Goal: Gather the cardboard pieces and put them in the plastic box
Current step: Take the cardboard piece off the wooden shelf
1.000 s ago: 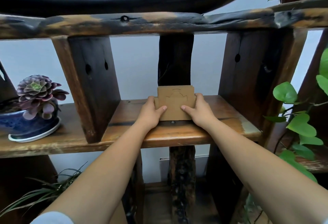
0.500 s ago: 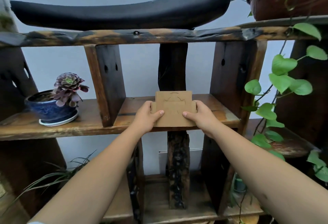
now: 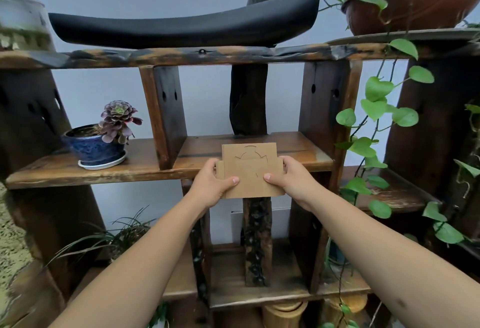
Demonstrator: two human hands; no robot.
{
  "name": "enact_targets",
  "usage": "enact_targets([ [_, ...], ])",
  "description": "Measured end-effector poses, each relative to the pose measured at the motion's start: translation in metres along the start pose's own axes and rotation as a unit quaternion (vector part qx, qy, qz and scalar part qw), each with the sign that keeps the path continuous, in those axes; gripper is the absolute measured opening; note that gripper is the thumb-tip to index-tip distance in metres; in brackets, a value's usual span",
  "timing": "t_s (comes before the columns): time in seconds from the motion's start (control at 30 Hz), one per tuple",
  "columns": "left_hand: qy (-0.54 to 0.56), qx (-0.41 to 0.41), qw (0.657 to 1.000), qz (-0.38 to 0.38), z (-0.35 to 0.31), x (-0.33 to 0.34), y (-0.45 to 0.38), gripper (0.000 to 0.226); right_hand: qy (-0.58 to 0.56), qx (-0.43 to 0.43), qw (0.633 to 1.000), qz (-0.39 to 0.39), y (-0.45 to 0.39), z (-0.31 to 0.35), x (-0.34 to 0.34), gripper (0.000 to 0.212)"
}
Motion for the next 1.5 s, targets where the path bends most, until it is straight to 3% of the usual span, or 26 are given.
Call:
enact_targets([
  [0.33, -0.005, 0.006, 0.999, -0.042, -0.014, -0.008, 0.034, 0.039, -0.002, -0.018, 0.999, 0.026, 0.013, 0.010, 0.009, 0.038],
  [0.63, -0.044, -0.031, 0.991, -0.119, -0.002, -0.044, 0.080, 0.035, 0.035, -0.032, 0.994, 0.101, 0.015, 0.013, 0.059, 0.038],
  [0.8, -0.090, -0.070, 0.979, -0.167, 0.012, -0.081, 0.116, 0.033, 0.052, -0.057, 0.986, 0.145, 0.027, 0.016, 0.107, 0.030],
  [1.1, -0.120, -0.097, 0.959, -0.239, 0.025, -0.148, 0.198, 0.033, 0.061, -0.060, 0.972, 0.217, 0.067, 0.027, 0.200, 0.036],
  [1.3, -0.106, -0.135, 0.947, -0.272, 0.030, -0.216, 0.271, 0.036, 0.042, -0.073, 0.958, 0.275, 0.122, 0.058, 0.280, 0.031],
  [1.5, -0.059, -0.160, 0.920, -0.354, 0.034, -0.303, 0.382, 0.041, 0.042, -0.104, 0.935, 0.337, 0.199, 0.103, 0.391, 0.034],
])
Point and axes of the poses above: each hand's wrist, its own y-axis away from the middle knuckle, its own x-axis out of the palm, z = x × y, the point moved 4 cm from there along -y, towards the middle knuckle, and after that the axes turned 6 degrees about y, right-handed, at the moved point
